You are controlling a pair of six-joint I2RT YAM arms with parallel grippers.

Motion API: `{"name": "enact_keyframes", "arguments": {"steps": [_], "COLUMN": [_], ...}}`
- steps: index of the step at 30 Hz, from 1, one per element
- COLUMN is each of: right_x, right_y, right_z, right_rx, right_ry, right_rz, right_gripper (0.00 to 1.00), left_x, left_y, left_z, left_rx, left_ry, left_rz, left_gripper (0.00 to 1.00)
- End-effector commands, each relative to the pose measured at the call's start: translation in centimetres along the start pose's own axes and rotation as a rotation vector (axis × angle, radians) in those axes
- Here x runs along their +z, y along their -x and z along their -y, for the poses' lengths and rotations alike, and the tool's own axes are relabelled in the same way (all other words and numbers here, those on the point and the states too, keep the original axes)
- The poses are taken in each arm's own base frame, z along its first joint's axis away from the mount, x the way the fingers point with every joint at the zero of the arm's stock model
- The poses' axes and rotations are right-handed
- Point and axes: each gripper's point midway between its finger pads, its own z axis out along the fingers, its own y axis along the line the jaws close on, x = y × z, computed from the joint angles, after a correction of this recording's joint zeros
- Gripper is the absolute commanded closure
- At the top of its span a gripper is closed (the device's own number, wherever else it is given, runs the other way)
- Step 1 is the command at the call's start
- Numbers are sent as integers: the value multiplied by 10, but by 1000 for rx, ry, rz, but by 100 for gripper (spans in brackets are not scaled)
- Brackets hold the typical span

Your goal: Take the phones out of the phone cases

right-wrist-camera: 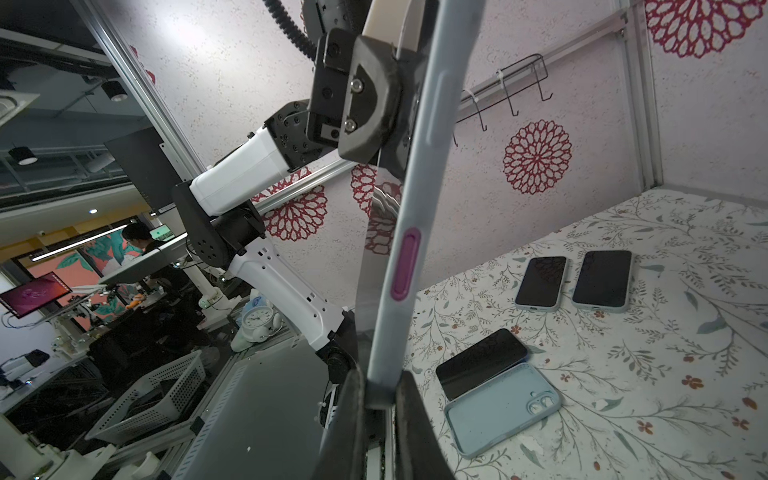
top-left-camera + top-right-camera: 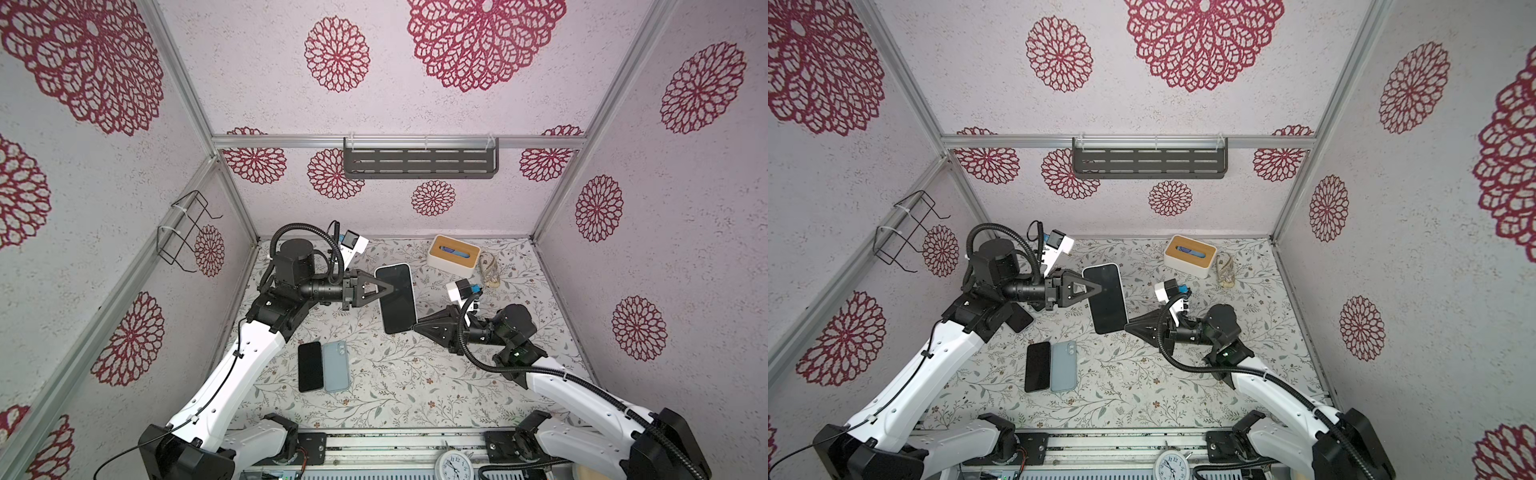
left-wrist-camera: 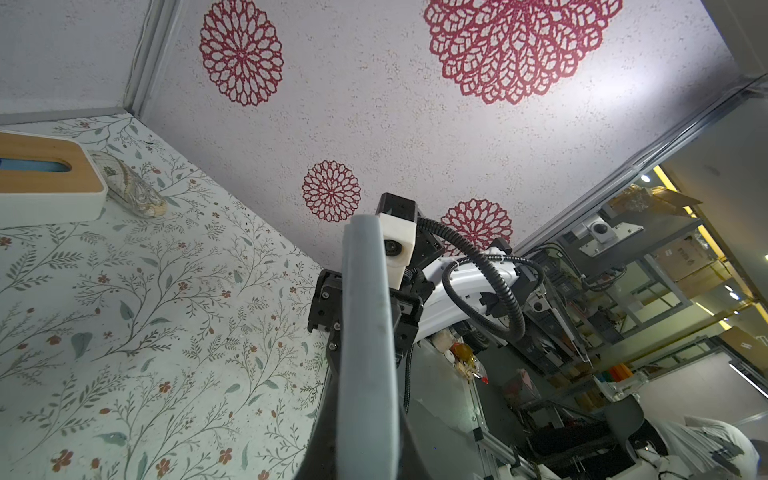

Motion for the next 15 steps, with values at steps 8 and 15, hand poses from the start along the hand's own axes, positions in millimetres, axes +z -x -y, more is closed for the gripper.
{"name": "enact_keyframes", "arguments": {"steps": [8,15], "right_x": [6,10], "right_y": [17,2], "right_z": [-35,-39], "right_rx": [-242,-517], "right_ry": [175,266], "right_rz": [-8,-59], "right_gripper": [100,100], "left_x": [2,10], "left_y": [9,7], "left_z": [14,16], "left_rx": [34,7], "left_ry": [-34,-27], "left_rz": [10,-16], "left_gripper": [100,100]}}
